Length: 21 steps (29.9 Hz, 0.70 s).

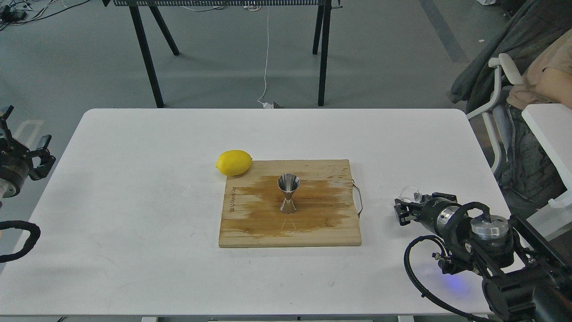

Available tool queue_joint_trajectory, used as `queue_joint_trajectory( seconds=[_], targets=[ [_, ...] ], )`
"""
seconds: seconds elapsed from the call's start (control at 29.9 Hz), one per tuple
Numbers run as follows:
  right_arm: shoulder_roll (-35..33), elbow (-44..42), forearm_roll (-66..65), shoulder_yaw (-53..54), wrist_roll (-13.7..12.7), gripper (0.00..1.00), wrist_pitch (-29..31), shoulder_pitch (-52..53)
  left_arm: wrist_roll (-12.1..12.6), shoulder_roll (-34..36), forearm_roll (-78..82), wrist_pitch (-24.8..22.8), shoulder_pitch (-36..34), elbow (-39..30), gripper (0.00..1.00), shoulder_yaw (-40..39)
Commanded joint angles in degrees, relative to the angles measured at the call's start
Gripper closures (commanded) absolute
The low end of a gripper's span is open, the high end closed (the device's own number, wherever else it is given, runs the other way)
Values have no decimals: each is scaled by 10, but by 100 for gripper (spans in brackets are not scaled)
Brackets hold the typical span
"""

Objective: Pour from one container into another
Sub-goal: 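Reach the right gripper to the small clear glass cup and grasp it, then lift the glass cup with the right gripper and move it above the jigger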

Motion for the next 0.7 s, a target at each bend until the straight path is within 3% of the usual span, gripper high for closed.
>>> queue_joint_trajectory(
  seconds=[0.0, 0.4, 0.67],
  targets=[
    [-4, 30, -7, 1, 2, 55, 8, 5, 0, 0, 0, 0, 0, 0, 5, 0],
    [-17, 209, -107, 10, 7, 56, 12, 48, 0, -4, 0, 0, 5, 0, 5, 0],
    [-20, 230, -176, -91, 18, 56, 27, 145, 0, -4, 0, 0, 5, 0, 5, 0]
  ],
)
